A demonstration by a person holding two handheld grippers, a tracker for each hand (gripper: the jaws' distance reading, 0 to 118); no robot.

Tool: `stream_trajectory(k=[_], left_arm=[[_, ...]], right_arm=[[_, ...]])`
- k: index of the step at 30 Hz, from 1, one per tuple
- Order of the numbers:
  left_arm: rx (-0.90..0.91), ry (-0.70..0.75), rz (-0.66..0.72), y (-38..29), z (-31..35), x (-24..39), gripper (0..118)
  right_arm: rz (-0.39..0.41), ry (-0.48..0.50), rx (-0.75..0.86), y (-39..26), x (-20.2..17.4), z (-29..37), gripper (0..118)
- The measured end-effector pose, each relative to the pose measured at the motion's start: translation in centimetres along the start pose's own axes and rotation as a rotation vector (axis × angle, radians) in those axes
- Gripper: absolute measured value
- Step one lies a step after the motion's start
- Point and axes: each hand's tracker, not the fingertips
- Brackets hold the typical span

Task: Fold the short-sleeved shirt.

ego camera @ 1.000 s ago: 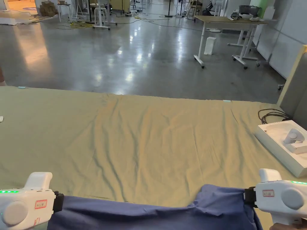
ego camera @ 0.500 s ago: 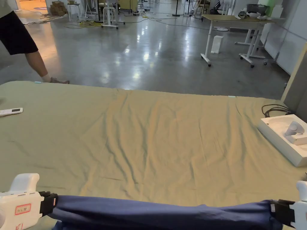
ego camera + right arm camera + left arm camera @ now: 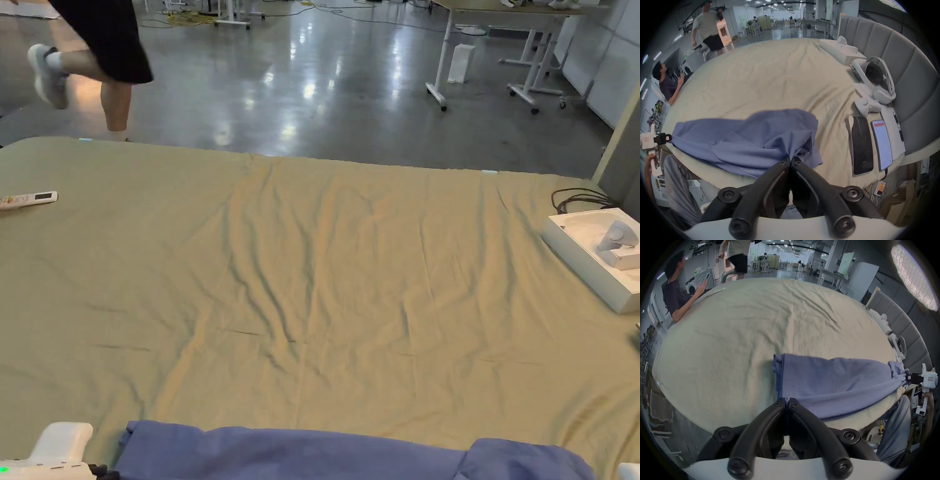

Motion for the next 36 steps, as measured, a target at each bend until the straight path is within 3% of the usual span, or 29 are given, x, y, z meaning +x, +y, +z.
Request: stream_trajectory(k=[9, 10, 12, 13, 14, 15, 16, 21, 28, 31, 33, 34, 36], left_arm=[[-0.069, 0.061, -0.028, -0.7, -2.6, 0.7, 5], [-0.066, 0.064, -0.027, -0.6, -2.5, 0.7, 7], [-0.056, 0.058, -0.005, 0.0, -1.4, 0.9, 15], [-0.035, 0.057, 0.002, 0.2, -0.9, 0.9, 28], [-0.014, 0.061, 0.006, 0.6, -0.2, 1.1, 53], [0.039, 0.064, 0.019, 1.2, 0.6, 1.1, 68], [0.093, 0.041, 0.025, 1.8, 1.5, 1.4, 75], [0.364, 0.016, -0.009, 5.7, 5.2, 5.0, 76], [0.699, 0.058, -0.079, 9.6, 8.1, 11.3, 76], [0.790, 0.119, -0.099, 10.6, 8.8, 13.5, 72], [0.840, 0.124, -0.110, 11.0, 9.2, 14.5, 71], [0.846, 0.129, -0.119, 11.1, 9.3, 14.9, 67], [0.863, 0.156, -0.144, 11.4, 9.3, 15.6, 46]], right_arm=[[0.016, -0.071, -0.051, -1.3, -1.4, -4.3, 3], [0.013, -0.084, -0.047, -1.2, -1.6, -4.0, 10], [0.021, -0.129, -0.002, -0.8, -2.2, -2.7, 35], [0.032, -0.164, 0.034, -0.5, -2.5, -1.9, 48], [0.037, -0.185, 0.081, -0.1, -2.8, -0.7, 67], [0.031, -0.178, 0.136, 0.4, -3.0, 0.4, 79], [0.021, -0.174, 0.176, 1.0, -3.2, 1.3, 84], [-0.022, -0.119, 0.471, 4.9, -5.3, 6.1, 84], [-0.027, -0.146, 0.863, 8.9, -10.4, 9.1, 83], [-0.029, -0.128, 0.942, 10.1, -12.1, 9.4, 62], [-0.011, -0.121, 0.962, 10.6, -13.1, 9.3, 59], [-0.005, -0.120, 0.966, 10.9, -13.5, 9.1, 50], [0.023, -0.113, 0.980, 11.1, -14.2, 9.0, 32]])
